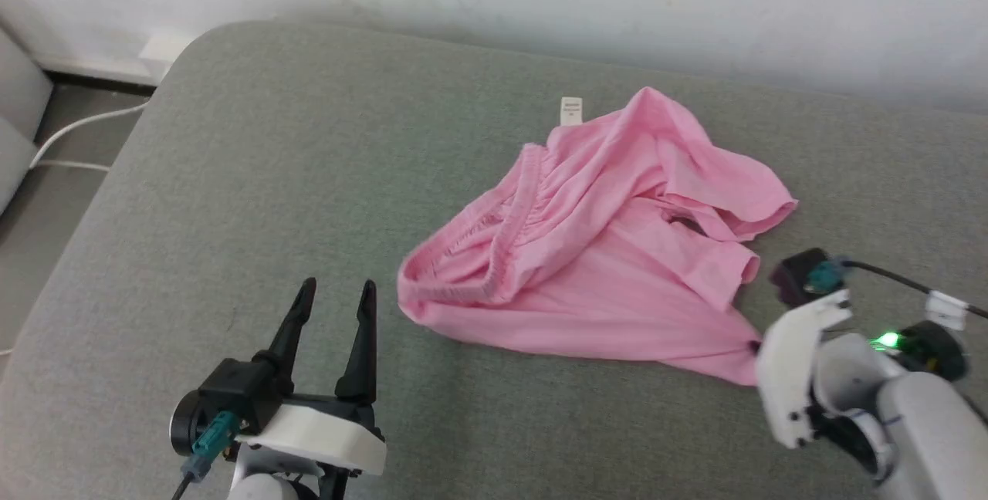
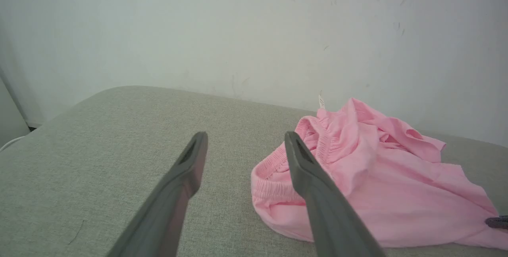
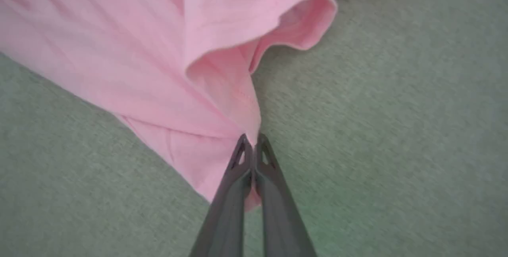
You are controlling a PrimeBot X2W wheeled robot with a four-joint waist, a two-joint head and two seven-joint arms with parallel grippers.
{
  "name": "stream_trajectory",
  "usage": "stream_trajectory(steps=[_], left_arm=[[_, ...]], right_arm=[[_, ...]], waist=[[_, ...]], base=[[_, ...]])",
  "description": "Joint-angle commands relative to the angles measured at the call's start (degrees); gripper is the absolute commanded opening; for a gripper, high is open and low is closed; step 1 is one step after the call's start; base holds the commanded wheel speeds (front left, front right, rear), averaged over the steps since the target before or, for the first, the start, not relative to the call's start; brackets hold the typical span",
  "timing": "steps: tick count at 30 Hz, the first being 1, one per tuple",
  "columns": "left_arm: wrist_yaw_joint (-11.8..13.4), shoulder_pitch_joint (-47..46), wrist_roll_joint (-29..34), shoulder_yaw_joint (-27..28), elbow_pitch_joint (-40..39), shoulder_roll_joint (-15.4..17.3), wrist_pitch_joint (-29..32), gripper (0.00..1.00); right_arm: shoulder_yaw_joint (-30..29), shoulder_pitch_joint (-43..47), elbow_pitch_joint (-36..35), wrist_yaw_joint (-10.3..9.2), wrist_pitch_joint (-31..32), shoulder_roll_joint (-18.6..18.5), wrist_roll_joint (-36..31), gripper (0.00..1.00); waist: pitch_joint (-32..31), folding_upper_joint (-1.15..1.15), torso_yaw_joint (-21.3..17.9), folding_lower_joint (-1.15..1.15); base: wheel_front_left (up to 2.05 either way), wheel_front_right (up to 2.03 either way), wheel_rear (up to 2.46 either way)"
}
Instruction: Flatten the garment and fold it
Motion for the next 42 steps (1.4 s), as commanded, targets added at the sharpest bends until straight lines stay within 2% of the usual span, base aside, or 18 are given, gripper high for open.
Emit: stream_trajectory(steps=[1, 6, 12, 13, 14, 19, 24, 27, 28, 31, 35, 38, 42], left_arm=[[-0.5, 0.7, 0.7, 0.4, 0.3, -0.2, -0.3, 1.0], [-1.2, 0.7, 1.0, 0.9, 0.6, -0.6, -0.3, 1.0], [-1.7, 0.4, 0.8, 0.1, 1.4, -0.9, -0.3, 1.0], [-1.8, 0.3, 0.8, -0.2, 1.7, -1.0, -0.3, 1.0], [-1.9, 0.2, 0.8, -0.4, 1.8, -1.0, -0.3, 1.0], [-2.1, 0.1, 0.6, -0.3, 1.9, -1.1, -0.3, 1.0], [-2.3, 0.6, -1.2, -0.6, 1.2, -0.8, -0.3, 1.0], [-2.3, 0.6, -2.8, -3.4, 1.0, 1.1, -0.3, 1.0], [-2.3, 0.6, -2.8, -3.4, 1.0, 1.1, -0.3, 1.0], [-2.3, 0.2, -5.2, -7.9, 1.0, 3.9, 1.4, 1.0], [-2.3, -1.8, -9.6, -15.6, -0.9, 7.7, 11.4, 1.0], [-2.3, -4.2, -11.8, -19.7, -2.6, 9.9, 22.3, 1.0], [-2.0, -7.7, -14.7, -22.6, -3.6, 9.9, 35.7, 1.0]], right_arm=[[-1.0, 1.4, -0.7, -0.13, -0.1, -2.1, -0.7, 0.0], [-5.8, 4.1, -5.6, -0.13, 1.3, -6.8, -1.6, 0.0], [-9.0, 9.4, -5.9, -0.13, 2.8, -6.4, -1.8, 0.0], [-9.3, 9.8, -5.6, -0.13, 1.8, -6.2, -2.6, 0.38], [-9.8, 9.9, -5.4, -0.13, 0.3, -5.8, -3.5, 1.0], [-12.1, 8.6, -6.7, -0.13, -13.0, -1.7, -5.2, 1.0], [-14.0, 10.4, -10.7, -0.13, -26.8, 0.8, -6.2, 1.0], [-15.6, 13.4, -12.9, -0.13, -33.2, 3.1, -7.6, 1.0], [-15.6, 13.4, -12.9, -0.13, -33.2, 3.1, -7.6, 1.0], [-18.3, 15.9, -14.3, -0.13, -38.2, 7.2, -8.5, 1.0], [-19.2, 18.0, -14.1, -0.13, -40.3, 10.3, -9.6, 1.0], [-19.0, 18.2, -13.5, -0.13, -40.6, 11.2, -10.2, 1.0], [-18.7, 17.6, -12.6, -0.13, -40.9, 11.7, -10.8, 1.0]], waist=[[-1.2, 0.0, -2.1, -0.01], [-2.4, 0.0, -5.2, -0.01], [-2.3, 0.0, -7.3, -0.01], [-2.3, 0.0, -7.6, -0.01], [-2.2, 0.0, -8.0, -0.01], [-2.5, 0.0, -9.7, -0.01], [-3.1, 0.0, -11.5, -0.01], [-3.1, 0.0, -12.7, -0.01], [-3.1, 0.0, -12.7, -0.01], [-2.8, 0.0, -13.9, -0.01], [-2.4, 0.0, -15.6, -0.01], [-1.7, 0.0, -16.6, -0.01], [-0.8, 0.0, -17.9, -0.01]], base=[[0.0, 0.0, 0.0], [0.0, 0.0, 0.0], [0.0, 0.0, 0.0], [0.0, 0.0, 0.0], [0.0, 0.0, 0.0], [0.0, 0.0, 0.0], [0.0, 0.0, 0.0], [0.0, 0.0, 0.0], [0.0, 0.0, 0.0], [0.0, 0.0, 0.0], [0.0, 0.0, 0.0], [0.0, 0.0, 0.0], [0.0, 0.0, 0.0]])
